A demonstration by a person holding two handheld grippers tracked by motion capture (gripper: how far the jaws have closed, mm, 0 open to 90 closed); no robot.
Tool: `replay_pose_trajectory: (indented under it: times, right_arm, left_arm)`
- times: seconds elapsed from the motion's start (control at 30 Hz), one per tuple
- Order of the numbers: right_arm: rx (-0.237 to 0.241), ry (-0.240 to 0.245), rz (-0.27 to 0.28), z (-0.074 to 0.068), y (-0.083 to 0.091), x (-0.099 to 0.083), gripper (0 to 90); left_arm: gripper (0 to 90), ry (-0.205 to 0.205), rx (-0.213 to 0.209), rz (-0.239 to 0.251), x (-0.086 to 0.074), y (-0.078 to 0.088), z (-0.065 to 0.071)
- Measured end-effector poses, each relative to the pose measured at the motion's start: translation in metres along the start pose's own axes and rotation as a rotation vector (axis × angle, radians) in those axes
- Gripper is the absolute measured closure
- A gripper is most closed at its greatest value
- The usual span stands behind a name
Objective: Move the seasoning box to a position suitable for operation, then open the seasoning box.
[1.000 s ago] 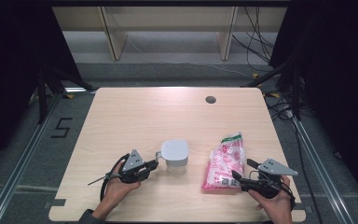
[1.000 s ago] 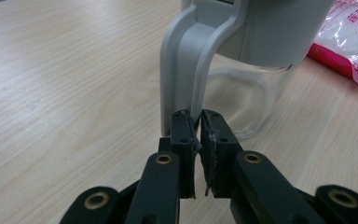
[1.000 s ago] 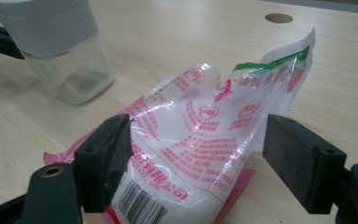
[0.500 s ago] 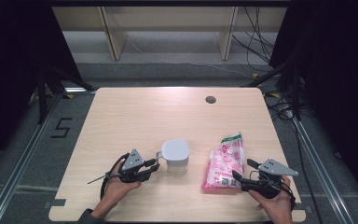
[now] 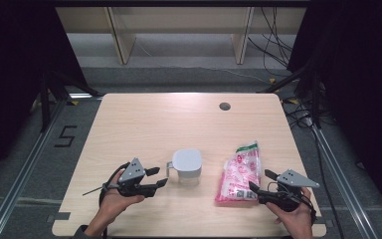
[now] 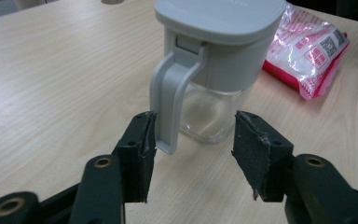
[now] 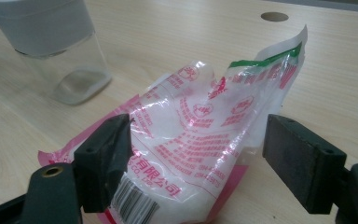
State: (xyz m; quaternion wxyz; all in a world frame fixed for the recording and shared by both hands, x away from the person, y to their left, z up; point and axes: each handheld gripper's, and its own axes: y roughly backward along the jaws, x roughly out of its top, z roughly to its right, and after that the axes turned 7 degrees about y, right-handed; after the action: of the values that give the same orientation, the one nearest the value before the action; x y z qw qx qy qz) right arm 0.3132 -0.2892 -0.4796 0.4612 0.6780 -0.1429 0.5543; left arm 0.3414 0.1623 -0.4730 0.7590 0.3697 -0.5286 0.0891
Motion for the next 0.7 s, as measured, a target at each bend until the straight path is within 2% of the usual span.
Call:
replay_pose_trajectory:
  times: [0.03, 0.07, 0.13, 0.2, 0.27, 0.33, 0.37, 0.4, 0.43, 0.47, 0.5, 0.57, 0.6, 0.67, 0.7]
  right_arm:
    - [-0.001, -0.035, -0.015, -0.002, 0.001, 0.000, 24.7]
    - [0.004, -0.038, -0.010, -0.002, 0.001, 0.000, 24.7]
    - [0.004, -0.007, 0.001, 0.000, 0.000, 0.000, 24.7]
    - [0.009, -0.013, 0.000, 0.000, 0.000, 0.000, 24.7]
    - [0.000, -0.010, -0.001, -0.001, 0.000, 0.001, 24.7]
    - [-0.001, -0.009, -0.001, -0.001, 0.000, 0.000, 24.7]
    - [-0.003, -0.011, -0.002, -0.001, 0.001, 0.001, 24.7]
    - [-0.004, -0.004, 0.001, -0.001, 0.000, 0.001, 24.7]
    - [-0.004, -0.010, -0.003, -0.001, 0.000, 0.001, 24.7]
    - [0.000, -0.027, -0.016, -0.002, 0.000, 0.001, 24.7]
    - [0.000, 0.003, -0.003, 0.000, -0.001, 0.001, 24.7]
    - [0.003, -0.028, -0.018, -0.002, -0.002, 0.002, 24.7]
    - [0.006, 0.000, -0.007, 0.000, -0.003, 0.002, 24.7]
    - [0.009, -0.003, -0.005, 0.000, -0.003, 0.002, 24.7]
    - [0.017, 0.000, -0.002, 0.000, -0.004, 0.002, 24.7]
  left_arm:
    - [46.8, 0.006, -0.001, 0.005, 0.002, 0.002, 0.000]
    - [46.7, -0.003, -0.002, 0.013, 0.004, 0.003, 0.000]
    - [46.7, 0.007, 0.003, 0.025, 0.007, 0.006, 0.000]
    - [47.1, -0.013, 0.011, 0.033, 0.010, 0.007, 0.001]
    - [46.9, -0.007, 0.015, 0.040, 0.013, 0.009, 0.002]
    - [47.2, -0.018, 0.013, 0.043, 0.014, 0.010, 0.003]
    - [48.8, -0.039, 0.010, 0.044, 0.015, 0.010, 0.003]
    - [50.0, -0.034, 0.008, 0.050, 0.016, 0.010, 0.004]
    - [50.7, -0.059, 0.008, 0.049, 0.017, 0.011, 0.003]
    - [52.2, -0.043, 0.010, 0.052, 0.017, 0.011, 0.004]
    - [53.5, -0.045, 0.004, 0.057, 0.018, 0.011, 0.004]
    - [58.4, -0.053, -0.004, 0.067, 0.019, 0.013, 0.003]
    - [61.5, -0.041, -0.002, 0.071, 0.020, 0.013, 0.004]
    - [68.1, -0.042, -0.009, 0.084, 0.022, 0.014, 0.005]
    - [70.5, -0.058, -0.018, 0.087, 0.024, 0.014, 0.006]
